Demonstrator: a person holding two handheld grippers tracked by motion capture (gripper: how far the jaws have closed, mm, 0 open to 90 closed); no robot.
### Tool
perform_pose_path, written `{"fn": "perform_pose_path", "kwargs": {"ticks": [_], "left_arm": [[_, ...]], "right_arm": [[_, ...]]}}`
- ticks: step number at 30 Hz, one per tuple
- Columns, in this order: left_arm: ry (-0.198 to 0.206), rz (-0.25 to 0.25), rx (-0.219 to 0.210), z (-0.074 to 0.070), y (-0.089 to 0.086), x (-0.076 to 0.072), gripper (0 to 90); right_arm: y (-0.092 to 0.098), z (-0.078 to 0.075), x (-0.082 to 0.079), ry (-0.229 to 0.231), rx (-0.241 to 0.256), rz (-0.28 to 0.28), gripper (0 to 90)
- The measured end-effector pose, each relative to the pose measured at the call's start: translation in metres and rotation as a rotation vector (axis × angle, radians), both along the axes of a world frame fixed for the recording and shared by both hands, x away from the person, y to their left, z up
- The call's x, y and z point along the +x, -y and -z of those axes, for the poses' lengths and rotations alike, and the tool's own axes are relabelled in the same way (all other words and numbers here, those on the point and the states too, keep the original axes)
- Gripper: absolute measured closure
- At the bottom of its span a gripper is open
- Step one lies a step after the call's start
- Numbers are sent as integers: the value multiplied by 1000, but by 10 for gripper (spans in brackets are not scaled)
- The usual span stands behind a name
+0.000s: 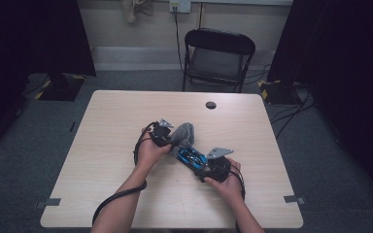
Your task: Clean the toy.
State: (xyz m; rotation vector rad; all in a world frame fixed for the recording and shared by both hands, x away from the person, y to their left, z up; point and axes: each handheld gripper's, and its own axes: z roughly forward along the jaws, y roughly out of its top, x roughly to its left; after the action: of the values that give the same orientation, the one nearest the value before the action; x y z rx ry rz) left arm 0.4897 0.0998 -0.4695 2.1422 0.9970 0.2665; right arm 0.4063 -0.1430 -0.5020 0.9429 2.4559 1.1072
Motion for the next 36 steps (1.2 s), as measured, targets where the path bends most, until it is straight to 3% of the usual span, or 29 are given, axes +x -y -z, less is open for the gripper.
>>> {"fn": "perform_pose_path", "kwargs": {"ticks": [7,17,26,32,36], "left_arm": [[6,-28,-2,3,-4,2,728],[9,-40,68,4,-10,4,729],[-37,-91,49,-1,-22,7,730],[-33,-74,48,-15,-24,1,731],[-30,-32,29,-26,-19,-5,732]], "right_arm": [[0,0,0,0,0,0,255],[0,0,0,0,0,0,255],[0,0,0,0,0,0,255],[0,0,0,0,0,0,255],[0,0,0,-1,0,0,255]]}}
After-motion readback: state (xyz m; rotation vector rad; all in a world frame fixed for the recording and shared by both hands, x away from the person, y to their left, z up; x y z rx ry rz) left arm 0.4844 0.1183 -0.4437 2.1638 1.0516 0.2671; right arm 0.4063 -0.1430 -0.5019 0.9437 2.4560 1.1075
